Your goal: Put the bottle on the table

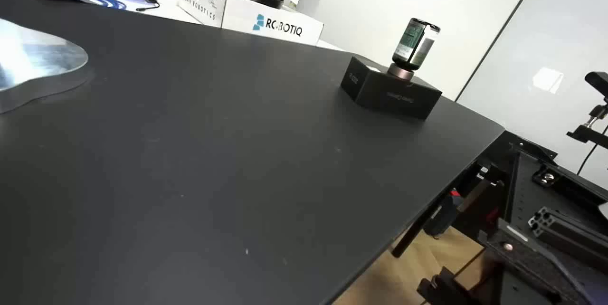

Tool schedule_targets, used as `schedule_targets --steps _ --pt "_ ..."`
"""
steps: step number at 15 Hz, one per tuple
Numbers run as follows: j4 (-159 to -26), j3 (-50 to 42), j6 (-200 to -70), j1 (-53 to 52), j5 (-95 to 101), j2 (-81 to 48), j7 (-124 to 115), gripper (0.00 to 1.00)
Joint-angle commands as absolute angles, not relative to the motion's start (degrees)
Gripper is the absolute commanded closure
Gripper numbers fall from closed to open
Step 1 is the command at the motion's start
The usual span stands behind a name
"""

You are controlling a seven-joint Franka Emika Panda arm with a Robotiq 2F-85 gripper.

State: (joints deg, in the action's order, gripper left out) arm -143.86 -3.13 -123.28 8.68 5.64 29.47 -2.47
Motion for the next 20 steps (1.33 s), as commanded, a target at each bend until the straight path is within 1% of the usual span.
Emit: schedule_targets --steps 1,9,15,20 --pt "-143.7 -3.5 -123.1 8.3 5.9 29.5 -2.6 0.0" --pt "-143.7 -3.1 -124.1 8.2 5.9 28.7 -3.3 0.0" --pt "-142.9 0.9 -125.8 8.9 5.2 23.1 -16.8 0.0" --pt "-144.0 2.2 -131.3 8.3 3.6 19.0 -25.0 0.0"
